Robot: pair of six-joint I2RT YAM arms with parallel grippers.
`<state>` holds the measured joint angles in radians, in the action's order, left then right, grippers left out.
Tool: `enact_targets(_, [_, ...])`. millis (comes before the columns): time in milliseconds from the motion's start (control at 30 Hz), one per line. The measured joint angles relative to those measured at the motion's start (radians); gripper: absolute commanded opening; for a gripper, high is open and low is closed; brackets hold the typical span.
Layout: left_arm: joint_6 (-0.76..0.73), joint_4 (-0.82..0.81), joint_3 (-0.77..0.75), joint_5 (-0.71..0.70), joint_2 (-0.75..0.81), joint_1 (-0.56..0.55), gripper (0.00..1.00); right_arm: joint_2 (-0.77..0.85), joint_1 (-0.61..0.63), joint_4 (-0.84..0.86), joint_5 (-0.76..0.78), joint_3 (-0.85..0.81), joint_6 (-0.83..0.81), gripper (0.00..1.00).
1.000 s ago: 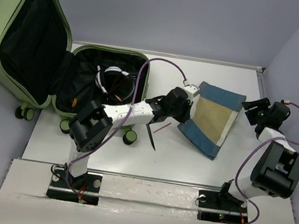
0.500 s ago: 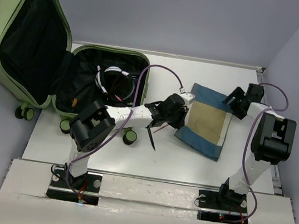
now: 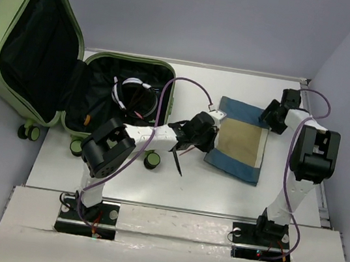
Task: Pack the luggage
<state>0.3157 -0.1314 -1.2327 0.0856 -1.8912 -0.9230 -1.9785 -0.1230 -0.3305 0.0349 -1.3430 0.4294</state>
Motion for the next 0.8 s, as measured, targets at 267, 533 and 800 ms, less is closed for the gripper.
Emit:
enact_targets(267, [0.000,-0.014,0.028,0.000,0.006,0.000,0.06,-0.069,0.033,-0.136,0.066,-0.117,-0.072,0.55])
enact_targets(533, [0.000,-0.029,0.028,0.008,0.006,0.000,0.06,-0.121,0.063,-0.242,0.109,-0.210,-0.137,0.38])
enact_targets(800, [0.000,-0.029,0.028,0.015,0.006,0.000,0.06,-0.145,0.085,-0.301,0.063,-0.264,-0.165,0.27])
